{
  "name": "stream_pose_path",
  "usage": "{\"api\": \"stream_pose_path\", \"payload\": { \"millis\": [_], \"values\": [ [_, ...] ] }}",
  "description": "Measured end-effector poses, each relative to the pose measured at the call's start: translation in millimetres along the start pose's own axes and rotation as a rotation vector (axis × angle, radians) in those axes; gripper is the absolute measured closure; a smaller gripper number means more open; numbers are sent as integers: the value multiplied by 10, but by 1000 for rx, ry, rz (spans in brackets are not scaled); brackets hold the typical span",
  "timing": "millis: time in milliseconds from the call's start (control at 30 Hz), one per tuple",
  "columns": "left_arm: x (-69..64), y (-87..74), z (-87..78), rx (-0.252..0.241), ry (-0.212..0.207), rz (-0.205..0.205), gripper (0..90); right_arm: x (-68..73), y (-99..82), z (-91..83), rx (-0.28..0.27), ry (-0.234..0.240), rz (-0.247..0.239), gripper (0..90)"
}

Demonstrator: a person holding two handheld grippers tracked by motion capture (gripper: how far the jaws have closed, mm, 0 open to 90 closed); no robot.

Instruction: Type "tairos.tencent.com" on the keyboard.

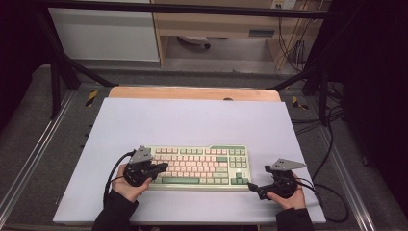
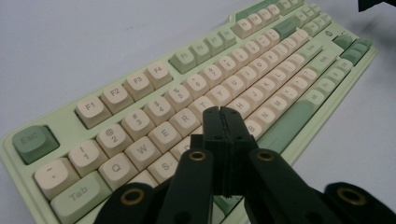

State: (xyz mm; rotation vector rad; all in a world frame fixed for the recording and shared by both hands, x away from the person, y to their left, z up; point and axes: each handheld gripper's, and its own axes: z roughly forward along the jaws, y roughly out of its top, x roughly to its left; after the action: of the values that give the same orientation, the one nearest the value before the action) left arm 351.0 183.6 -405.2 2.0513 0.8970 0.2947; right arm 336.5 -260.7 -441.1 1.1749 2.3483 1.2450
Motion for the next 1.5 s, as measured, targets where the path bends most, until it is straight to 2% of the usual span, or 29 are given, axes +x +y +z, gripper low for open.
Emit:
{"api": "stream_pose_path", "payload": {
  "millis": [433, 700, 833, 1200, 1500],
  "values": [
    [-56, 109, 207, 5, 10, 26, 900, -2, -1, 2, 3, 2, -5, 4],
    [-69, 150, 339, 9, 32, 27, 900, -1, 0, 1, 3, 3, -4, 4],
    [-70, 145, 406, 17, 48, 40, 900, 1, 0, -1, 2, 2, -1, 4],
    [-13, 127, 496, 28, 68, 43, 900, 1, -5, 3, 2, 2, -7, 4],
    [-25, 109, 534, 36, 67, 53, 900, 0, -3, 0, 2, 3, -8, 5]
  ]
}}
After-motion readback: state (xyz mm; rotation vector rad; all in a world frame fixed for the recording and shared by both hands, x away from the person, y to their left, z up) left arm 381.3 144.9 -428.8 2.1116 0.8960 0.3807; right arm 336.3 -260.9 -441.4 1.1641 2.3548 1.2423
